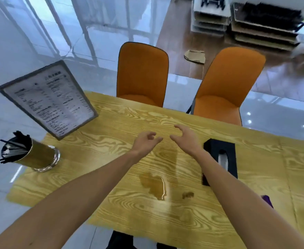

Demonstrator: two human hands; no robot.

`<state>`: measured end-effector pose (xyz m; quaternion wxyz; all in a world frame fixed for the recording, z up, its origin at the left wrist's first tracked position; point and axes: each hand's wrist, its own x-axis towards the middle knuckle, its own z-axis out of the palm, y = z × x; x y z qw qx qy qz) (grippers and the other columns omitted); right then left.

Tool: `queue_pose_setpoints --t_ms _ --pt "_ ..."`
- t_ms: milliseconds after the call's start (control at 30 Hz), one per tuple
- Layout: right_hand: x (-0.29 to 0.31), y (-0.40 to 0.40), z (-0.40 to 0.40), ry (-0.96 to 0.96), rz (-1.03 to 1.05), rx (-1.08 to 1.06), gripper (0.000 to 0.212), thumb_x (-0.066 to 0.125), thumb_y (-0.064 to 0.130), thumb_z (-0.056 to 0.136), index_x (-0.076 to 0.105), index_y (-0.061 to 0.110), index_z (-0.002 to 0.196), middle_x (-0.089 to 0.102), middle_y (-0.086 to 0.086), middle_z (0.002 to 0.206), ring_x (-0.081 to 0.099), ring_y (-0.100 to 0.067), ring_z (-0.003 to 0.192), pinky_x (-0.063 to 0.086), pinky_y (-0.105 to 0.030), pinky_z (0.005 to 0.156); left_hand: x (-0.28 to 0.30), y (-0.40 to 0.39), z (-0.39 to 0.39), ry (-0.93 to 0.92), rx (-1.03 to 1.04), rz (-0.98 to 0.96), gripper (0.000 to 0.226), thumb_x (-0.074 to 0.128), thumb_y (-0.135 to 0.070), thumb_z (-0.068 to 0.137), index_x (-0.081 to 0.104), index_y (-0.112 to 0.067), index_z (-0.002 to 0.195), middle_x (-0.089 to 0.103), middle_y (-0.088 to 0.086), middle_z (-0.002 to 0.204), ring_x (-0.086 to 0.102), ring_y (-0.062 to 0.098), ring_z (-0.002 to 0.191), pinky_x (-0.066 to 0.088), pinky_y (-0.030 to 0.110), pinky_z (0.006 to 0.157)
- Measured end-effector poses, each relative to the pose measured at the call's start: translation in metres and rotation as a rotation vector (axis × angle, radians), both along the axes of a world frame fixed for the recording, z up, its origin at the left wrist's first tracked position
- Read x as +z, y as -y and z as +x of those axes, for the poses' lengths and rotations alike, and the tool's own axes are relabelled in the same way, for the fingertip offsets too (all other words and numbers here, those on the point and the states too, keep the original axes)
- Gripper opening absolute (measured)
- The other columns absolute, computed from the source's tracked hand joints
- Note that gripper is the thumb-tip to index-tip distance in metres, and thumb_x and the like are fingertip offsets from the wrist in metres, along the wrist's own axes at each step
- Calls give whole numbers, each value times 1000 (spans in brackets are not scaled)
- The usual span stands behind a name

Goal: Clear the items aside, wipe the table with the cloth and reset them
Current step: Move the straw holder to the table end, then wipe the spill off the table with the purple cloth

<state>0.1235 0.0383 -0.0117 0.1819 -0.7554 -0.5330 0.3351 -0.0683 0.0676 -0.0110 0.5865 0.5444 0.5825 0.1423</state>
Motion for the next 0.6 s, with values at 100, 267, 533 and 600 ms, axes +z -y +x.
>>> queue_pose_setpoints --t_ms 100,267,533,600 --pt "-1 29 47 1 -9 -77 59 67 35 99 48 15 152 50 -5 156 45 -25 144 40 -40 112 -2 14 50 -9 -114 -9 59 68 -47 93 55 -15 140 58 7 133 58 23 118 49 42 102" --pt "-8 76 105 -4 -25 -209 59 69 38 97 52 17 149 55 -9 150 57 -27 129 50 -39 102 -10 37 113 -44 -241 -25 56 67 -41 95 54 -13 141 59 9 133 58 26 119 49 43 102" --pt "-23 140 152 129 11 -297 54 66 32 97 52 17 148 55 -7 147 50 -27 134 42 -41 110 -26 78 170 -93 -312 89 45 69 -40 93 61 -14 129 68 4 111 66 17 100 54 36 90" --pt "-25 162 170 166 -1 -358 54 65 31 98 51 17 148 55 -8 147 49 -28 135 42 -43 110 -26 94 189 -77 -347 185 37 71 -39 91 65 -17 120 69 -1 100 66 11 89 55 28 78"
